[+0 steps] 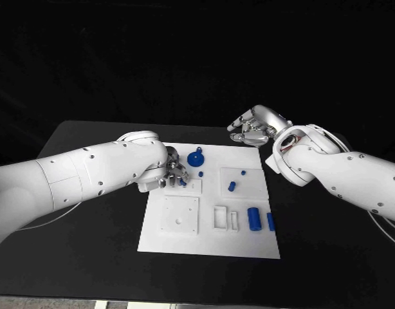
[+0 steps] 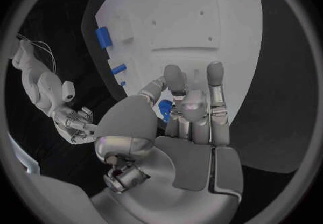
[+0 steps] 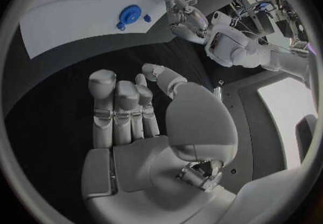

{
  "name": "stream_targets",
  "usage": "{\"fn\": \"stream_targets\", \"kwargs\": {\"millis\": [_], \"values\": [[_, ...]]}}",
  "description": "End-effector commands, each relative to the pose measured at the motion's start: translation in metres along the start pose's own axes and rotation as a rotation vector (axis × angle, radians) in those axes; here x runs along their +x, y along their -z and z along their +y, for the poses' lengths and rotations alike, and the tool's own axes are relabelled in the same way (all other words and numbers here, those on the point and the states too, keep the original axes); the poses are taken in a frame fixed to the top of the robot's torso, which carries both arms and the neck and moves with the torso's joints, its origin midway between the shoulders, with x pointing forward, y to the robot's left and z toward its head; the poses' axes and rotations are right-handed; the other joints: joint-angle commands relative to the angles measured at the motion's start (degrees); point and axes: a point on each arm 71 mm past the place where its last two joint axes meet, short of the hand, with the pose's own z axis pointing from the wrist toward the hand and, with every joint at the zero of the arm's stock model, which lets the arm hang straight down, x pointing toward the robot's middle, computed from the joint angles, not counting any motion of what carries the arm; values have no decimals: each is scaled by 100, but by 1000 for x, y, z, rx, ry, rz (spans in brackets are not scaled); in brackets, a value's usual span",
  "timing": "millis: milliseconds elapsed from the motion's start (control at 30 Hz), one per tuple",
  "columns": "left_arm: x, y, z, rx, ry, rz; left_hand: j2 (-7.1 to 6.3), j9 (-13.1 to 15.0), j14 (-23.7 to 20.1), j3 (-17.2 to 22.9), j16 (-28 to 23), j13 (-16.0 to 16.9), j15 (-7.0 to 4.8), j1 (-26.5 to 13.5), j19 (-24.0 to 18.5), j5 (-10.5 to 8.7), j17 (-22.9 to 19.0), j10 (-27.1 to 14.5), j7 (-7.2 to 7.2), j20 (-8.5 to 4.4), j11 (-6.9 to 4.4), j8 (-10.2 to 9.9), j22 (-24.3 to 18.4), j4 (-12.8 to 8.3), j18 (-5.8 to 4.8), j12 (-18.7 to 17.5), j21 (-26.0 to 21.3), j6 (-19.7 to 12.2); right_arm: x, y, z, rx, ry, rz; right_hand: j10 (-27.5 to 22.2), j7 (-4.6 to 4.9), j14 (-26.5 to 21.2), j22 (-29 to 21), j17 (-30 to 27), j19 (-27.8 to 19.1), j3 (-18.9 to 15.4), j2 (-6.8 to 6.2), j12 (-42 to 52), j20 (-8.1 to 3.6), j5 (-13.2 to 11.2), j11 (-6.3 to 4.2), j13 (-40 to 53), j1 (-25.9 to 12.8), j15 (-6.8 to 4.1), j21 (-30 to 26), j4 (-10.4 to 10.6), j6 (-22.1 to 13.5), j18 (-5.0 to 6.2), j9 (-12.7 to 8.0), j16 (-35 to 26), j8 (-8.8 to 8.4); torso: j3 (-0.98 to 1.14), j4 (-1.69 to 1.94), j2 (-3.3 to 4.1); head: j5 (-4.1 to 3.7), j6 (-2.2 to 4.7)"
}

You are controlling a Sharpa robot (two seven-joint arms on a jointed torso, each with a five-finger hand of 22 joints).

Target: Assemble the parts on the task board

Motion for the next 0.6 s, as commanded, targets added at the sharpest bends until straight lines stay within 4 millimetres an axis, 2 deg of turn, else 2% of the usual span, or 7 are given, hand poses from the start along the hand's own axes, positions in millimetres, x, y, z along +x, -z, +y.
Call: {"fn": "stream_targets", "kwargs": {"millis": [33,600], "values": [[0,-1,-1,10,-1,-21,86,3376,48,28,2,6,-4,113,20,12,-6,242,-780,41,-85,24,111,17,75,36,2,1567,1,0,1,-8,3,11,-43,28,-25,461,7,156,9,1,-19,-20,32,-5,-5,-50,-4,-2,-30,-6,93,-5,-31,-10,-2,-3,3,-18,-4],[7,0,-3,13,-30,-6,83,3375,52,25,-11,7,-3,123,20,-2,-11,241,-780,47,-84,22,111,25,80,34,-6,1564,3,1,1,-9,1,17,-40,27,-24,460,5,154,11,5,-16,-20,43,-6,-3,-54,-4,-2,-36,-3,93,-5,-35,-10,-1,2,-4,-27,-44]]}}
